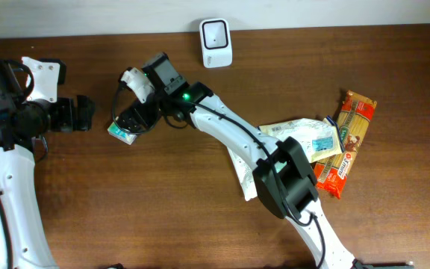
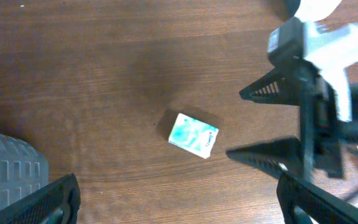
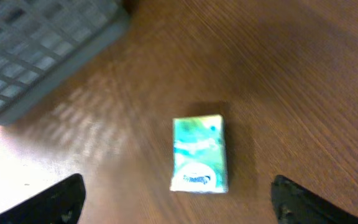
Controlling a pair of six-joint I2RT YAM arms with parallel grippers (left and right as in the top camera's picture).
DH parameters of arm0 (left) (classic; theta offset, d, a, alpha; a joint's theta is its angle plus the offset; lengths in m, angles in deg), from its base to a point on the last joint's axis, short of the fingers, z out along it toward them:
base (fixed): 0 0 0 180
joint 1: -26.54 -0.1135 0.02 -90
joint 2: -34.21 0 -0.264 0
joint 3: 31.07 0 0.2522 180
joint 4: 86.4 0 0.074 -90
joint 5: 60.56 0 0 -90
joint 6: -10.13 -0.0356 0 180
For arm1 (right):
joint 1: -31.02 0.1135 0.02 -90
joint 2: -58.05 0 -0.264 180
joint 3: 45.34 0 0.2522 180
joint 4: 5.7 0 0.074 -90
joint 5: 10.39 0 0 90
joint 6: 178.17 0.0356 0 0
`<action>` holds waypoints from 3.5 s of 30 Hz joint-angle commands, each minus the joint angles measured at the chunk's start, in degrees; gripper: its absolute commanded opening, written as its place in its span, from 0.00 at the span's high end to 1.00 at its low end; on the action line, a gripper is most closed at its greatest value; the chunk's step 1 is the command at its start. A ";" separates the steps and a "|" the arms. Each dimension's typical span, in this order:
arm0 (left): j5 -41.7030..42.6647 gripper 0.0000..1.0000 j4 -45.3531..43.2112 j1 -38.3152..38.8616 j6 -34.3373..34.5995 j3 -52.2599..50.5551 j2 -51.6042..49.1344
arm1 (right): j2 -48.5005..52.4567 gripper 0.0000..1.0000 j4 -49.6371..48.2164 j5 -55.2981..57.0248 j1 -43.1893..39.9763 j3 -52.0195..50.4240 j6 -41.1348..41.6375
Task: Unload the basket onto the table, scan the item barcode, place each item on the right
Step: 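Reach the right gripper left and grasp the green tissue pack, then lift the green tissue pack and hold it to the scanner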
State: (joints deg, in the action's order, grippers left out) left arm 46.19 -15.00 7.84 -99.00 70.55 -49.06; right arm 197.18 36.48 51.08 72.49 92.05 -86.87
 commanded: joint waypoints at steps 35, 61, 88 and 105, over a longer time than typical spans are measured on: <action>0.85 0.01 0.04 0.15 -0.68 0.13 -0.02 | 1.09 0.25 6.29 11.23 3.26 1.99 -3.98; 0.85 0.01 0.04 0.15 -0.68 0.13 -0.02 | 13.18 0.45 -7.67 20.41 8.04 1.18 4.07; 0.85 0.01 0.04 0.17 -0.68 0.13 -0.02 | -2.71 0.96 10.71 71.93 5.42 -19.34 9.05; 0.85 0.01 0.04 0.15 -0.68 0.13 -0.02 | -6.73 0.46 14.75 47.36 8.37 -14.29 -5.60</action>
State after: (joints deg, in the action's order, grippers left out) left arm 46.21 -14.95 7.84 -99.00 70.55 -49.03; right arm 193.62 51.13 102.59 83.40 75.86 -92.14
